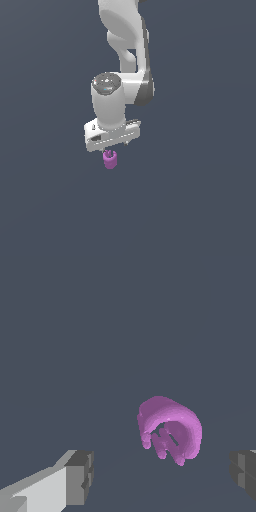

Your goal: Pick up the object and move it to a goal position.

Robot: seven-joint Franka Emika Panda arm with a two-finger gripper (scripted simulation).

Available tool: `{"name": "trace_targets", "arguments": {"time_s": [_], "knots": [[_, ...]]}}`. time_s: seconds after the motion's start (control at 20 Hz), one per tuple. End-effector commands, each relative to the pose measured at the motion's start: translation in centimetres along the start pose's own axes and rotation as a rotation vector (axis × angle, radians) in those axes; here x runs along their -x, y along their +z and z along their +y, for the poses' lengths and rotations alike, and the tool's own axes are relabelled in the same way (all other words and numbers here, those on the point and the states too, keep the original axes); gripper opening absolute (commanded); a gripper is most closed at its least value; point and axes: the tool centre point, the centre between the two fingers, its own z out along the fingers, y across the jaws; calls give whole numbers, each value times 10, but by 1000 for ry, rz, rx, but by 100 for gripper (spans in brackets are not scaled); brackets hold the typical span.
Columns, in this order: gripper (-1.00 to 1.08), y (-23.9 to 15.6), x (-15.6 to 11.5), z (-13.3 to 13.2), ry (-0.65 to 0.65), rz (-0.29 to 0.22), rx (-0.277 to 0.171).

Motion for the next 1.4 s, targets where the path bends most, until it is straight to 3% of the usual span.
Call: {"name": "trace_targets", "arguments": {"time_s": [0.0,0.55,1.0,1.35], "knots": [[100,8,1,7,-50,-4,-5],[100,30,5,26,-177,-13,-21],[100,36,6,28,-187,-14,-23],[100,69,7,26,-190,-14,-23]]}}
